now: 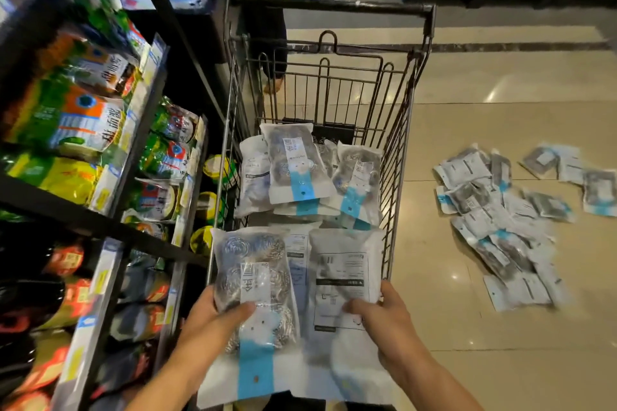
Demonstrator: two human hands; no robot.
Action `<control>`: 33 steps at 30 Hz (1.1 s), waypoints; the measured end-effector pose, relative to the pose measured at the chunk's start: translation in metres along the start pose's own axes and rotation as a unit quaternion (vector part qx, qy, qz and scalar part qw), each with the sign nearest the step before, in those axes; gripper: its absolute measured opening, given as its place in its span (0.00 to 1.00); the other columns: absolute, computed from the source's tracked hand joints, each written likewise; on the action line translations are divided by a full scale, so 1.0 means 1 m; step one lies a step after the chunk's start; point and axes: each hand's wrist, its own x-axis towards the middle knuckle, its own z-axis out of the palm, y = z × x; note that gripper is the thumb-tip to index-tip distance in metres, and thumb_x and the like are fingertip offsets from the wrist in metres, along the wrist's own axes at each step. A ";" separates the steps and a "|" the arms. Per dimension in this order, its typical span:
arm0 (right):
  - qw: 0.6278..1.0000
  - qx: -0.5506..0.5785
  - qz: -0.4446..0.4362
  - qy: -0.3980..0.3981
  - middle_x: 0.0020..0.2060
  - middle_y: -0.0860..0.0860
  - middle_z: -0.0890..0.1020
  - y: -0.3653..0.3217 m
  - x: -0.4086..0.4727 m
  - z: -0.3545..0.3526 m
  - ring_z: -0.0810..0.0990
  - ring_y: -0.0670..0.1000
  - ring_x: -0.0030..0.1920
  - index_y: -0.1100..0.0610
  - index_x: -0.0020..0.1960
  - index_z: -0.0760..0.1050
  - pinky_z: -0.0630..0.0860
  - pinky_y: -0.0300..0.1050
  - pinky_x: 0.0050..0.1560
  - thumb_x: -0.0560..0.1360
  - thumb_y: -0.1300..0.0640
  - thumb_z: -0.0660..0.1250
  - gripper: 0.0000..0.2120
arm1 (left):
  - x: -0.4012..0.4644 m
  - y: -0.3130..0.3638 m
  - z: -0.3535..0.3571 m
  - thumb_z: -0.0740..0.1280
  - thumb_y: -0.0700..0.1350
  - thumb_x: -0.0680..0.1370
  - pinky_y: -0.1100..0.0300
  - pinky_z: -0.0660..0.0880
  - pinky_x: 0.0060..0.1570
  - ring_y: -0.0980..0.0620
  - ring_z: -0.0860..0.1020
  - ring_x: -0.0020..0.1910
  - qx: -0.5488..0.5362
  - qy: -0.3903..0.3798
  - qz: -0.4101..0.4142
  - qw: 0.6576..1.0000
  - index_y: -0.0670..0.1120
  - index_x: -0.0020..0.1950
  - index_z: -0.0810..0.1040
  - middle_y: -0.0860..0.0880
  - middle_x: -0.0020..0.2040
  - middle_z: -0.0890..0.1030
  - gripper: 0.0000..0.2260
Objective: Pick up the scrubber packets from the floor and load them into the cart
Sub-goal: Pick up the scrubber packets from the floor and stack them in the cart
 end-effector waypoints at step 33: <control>0.997 -0.068 -0.029 -0.012 0.52 0.44 0.86 0.025 0.070 0.088 0.84 0.48 0.54 0.45 0.63 0.74 0.82 0.53 0.59 0.66 0.52 0.76 0.26 | 0.101 -0.025 0.017 0.71 0.51 0.79 0.43 0.76 0.64 0.39 0.78 0.64 0.241 0.112 -0.008 0.964 0.49 0.79 0.61 0.44 0.69 0.79 0.32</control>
